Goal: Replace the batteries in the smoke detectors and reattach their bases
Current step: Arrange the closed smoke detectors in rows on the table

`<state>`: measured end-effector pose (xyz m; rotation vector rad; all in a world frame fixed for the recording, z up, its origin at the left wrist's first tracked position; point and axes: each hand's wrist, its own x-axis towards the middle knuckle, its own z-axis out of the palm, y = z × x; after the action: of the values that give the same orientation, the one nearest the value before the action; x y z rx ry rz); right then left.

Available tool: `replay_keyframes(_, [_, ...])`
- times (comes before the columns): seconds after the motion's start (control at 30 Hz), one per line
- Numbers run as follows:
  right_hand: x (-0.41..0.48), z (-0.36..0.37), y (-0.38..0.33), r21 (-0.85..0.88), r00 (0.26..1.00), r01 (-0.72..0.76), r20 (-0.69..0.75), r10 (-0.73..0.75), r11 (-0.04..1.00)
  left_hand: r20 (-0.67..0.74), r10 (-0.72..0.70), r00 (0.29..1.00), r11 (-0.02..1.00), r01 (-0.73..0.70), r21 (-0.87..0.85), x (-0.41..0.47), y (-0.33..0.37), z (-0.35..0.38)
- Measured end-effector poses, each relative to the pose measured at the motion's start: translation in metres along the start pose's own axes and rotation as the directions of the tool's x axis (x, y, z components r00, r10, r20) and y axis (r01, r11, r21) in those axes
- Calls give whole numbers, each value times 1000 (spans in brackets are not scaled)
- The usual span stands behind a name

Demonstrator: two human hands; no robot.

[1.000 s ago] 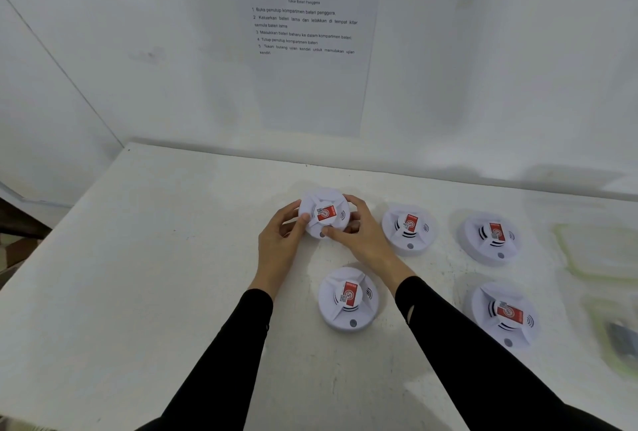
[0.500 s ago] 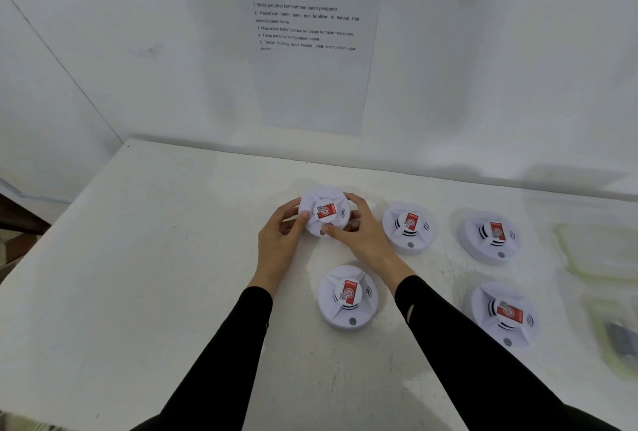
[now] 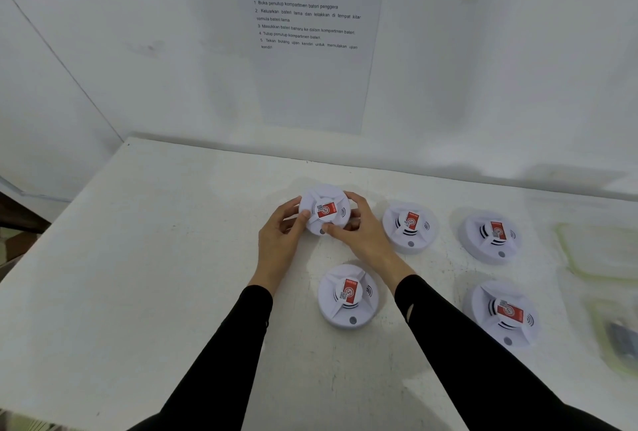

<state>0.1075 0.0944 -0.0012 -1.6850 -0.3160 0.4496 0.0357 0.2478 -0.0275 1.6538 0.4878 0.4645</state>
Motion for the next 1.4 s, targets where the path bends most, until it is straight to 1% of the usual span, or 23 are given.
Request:
replay_keyframes(0.8, [1,1,1,-21,1000,8,3,-8,1000,4,8,1000,1000,-8,2,0,1,0])
replay_keyframes(0.97, [2,-5,2,18,997,-37,68,35,999,0,4,1000,1000,-4,-14,-1,2,0])
replay_keyframes(1.07, [5,-10,6,3,994,-98,42,98,995,-1,1,1000,1000,-1,-25,0,1,0])
replay_keyframes(1.2, [5,-10,9,-57,997,-73,25,74,996,0,1,1000,1000,-1,-21,1,-1,-1])
replay_keyframes(1.4, [5,-10,8,-43,998,-67,20,68,997,4,0,1000,1000,0,-13,1,0,0])
